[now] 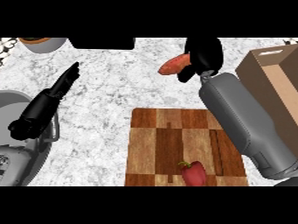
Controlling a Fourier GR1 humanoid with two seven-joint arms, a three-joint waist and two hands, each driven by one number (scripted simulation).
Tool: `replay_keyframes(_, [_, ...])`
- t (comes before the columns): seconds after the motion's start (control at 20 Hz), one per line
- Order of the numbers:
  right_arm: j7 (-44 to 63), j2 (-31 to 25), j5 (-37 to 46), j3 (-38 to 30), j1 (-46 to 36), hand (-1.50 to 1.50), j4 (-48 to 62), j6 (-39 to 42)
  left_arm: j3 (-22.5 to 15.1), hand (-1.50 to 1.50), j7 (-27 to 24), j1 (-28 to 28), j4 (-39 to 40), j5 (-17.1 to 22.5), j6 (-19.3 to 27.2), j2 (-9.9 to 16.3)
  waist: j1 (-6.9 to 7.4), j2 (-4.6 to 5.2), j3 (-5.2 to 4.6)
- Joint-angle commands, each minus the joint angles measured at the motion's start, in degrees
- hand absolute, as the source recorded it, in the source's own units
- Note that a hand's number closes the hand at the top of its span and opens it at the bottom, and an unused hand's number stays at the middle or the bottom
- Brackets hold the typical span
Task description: Pick the sweet potato from the cutting board and place it in the cardboard box
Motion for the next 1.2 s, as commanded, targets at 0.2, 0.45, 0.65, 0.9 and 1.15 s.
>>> replay_keyframes(0.2, [11.7, -4.8, 2.4, -8.8, -4.0, 1.5, -2.2, -9.3, 0.9, 0.0, 0.2, 0.3, 0.3, -0.8, 0.5, -0.6, -1.48, -0.29, 0.0])
replay_keyframes(0.45, [16.5, -9.4, 3.8, -13.3, -6.0, 1.5, -1.1, -10.1, 1.2, 0.0, 0.1, 0.2, 1.0, -0.6, -0.8, -1.0, -1.29, -0.22, -0.02])
replay_keyframes(0.65, [12.6, -15.0, 1.4, -17.1, -0.3, 1.5, -4.3, -12.6, 2.2, 0.0, -0.8, 1.7, -0.1, -0.7, -1.7, -0.5, -1.68, -0.42, 0.01])
replay_keyframes(0.9, [8.3, -22.6, 0.5, -19.8, 0.0, 1.5, 0.0, -6.5, 1.5, 0.0, 0.2, 2.1, -1.6, -2.9, -0.2, -2.0, -1.29, -0.31, -0.01])
replay_keyframes(1.15, [3.5, -24.9, -5.4, -23.1, 3.8, 1.5, 3.7, 1.9, 3.1, 0.0, 1.0, -1.0, -0.7, -1.8, -1.2, -2.1, -1.56, -0.22, 0.01])
